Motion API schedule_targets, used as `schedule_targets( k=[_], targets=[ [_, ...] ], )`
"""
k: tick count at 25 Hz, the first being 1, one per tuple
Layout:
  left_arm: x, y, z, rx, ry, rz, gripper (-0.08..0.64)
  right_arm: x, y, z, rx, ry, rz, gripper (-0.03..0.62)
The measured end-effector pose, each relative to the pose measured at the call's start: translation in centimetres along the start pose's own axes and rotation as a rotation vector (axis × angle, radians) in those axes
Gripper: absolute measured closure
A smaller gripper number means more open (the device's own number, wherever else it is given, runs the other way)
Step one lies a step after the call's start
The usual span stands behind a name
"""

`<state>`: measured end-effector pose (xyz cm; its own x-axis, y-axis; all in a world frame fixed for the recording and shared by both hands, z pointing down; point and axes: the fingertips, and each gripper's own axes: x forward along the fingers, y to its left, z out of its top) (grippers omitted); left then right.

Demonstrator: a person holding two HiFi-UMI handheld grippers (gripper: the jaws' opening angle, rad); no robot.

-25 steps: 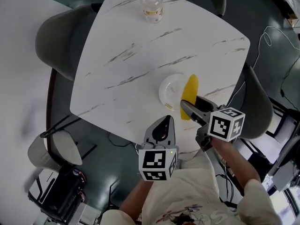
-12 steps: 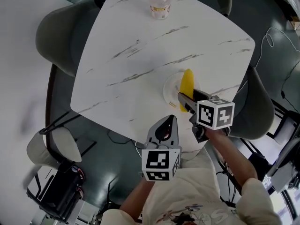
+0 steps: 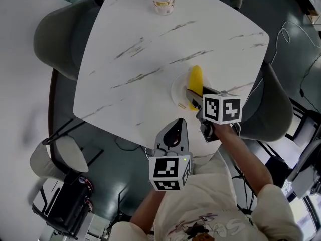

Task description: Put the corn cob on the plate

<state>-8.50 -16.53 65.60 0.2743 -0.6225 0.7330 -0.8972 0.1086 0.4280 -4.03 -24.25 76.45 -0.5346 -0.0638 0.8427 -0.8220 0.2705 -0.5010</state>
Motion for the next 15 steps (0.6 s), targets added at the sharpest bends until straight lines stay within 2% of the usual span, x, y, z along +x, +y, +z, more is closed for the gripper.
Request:
schedule_targets(
  k=[6,15],
  targets=[
    [-0.7,-0.3,0.3,0.014,0.002,-0.004,0.549,0.0,0.1,-0.5,-0.007,0.021,0.002,0.354],
    [-2.9,-1.1,1.5,0.020,-0.040,-0.008,0.549,-3.2,0.6,1.3,-0.004,-0.069,-0.004,0.354]
  ],
)
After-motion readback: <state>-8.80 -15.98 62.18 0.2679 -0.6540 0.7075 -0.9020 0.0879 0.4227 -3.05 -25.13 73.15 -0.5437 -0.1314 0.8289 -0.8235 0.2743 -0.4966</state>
